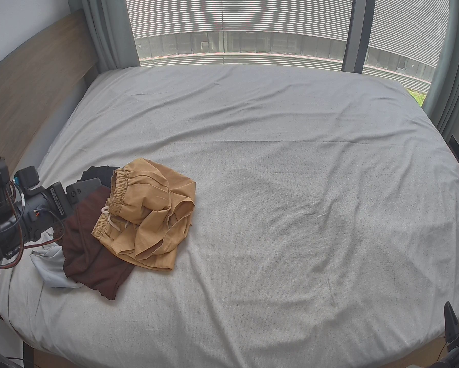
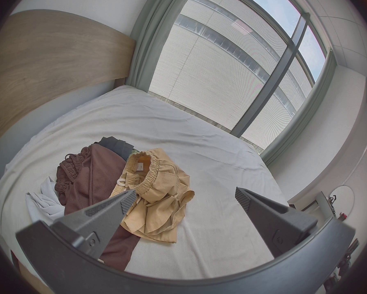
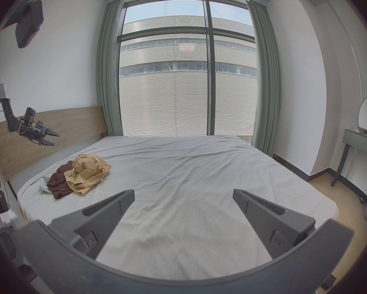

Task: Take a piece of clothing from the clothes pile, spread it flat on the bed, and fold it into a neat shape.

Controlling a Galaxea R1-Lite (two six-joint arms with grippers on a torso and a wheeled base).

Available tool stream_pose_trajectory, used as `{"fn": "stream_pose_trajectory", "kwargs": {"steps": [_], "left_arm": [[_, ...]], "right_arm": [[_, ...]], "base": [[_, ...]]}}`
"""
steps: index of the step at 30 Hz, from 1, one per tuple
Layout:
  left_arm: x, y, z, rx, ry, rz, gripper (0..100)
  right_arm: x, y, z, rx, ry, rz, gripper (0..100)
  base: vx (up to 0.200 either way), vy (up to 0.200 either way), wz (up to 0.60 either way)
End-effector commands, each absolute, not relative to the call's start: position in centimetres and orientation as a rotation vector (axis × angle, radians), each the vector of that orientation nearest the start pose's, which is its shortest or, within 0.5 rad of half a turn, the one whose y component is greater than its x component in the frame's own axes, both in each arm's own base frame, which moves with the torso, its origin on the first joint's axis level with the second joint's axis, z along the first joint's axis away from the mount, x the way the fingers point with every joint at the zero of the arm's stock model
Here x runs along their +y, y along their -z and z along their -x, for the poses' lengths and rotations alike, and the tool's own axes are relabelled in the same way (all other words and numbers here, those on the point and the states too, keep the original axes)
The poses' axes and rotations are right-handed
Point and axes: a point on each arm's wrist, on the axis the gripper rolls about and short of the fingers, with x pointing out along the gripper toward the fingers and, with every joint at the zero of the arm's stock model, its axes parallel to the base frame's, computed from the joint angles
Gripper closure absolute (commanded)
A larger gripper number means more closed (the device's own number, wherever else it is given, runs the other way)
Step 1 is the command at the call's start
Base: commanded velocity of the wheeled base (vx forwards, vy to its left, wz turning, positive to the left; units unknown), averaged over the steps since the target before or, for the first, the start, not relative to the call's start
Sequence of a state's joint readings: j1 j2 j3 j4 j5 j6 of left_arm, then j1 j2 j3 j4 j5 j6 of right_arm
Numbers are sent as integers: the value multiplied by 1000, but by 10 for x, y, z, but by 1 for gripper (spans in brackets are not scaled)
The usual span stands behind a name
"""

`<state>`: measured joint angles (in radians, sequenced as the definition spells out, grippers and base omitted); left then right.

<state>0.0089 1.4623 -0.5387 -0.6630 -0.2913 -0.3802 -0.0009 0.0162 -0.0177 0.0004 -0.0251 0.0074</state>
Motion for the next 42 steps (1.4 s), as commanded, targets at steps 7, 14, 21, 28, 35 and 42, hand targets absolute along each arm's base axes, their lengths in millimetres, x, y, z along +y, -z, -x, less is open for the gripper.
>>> {"fn": "stream_pose_trajectory", "kwargs": {"steps": [7,14,21,28,35,42], "left_arm": [[-2,-146,-270,357,213,428,0],[-1,-138,-291,358,211,430,0],[-1,-130,-309,361,209,430,0],[0,-119,-328,366,208,432,0],[-3,-104,-349,349,219,426,0],[-4,-90,-368,345,218,427,0]], "right_arm": [[-1,-76,23,3,25,-6,0],[-1,-76,23,1,25,-8,0],[-1,-76,23,3,25,-8,0],[-1,-76,23,3,25,-8,0],[-1,-76,23,1,25,-8,0],[-1,-76,23,3,25,-8,0]], "base": [[0,0,0],[0,0,0],[0,0,0],[0,0,0],[0,0,0],[0,0,0]]}}
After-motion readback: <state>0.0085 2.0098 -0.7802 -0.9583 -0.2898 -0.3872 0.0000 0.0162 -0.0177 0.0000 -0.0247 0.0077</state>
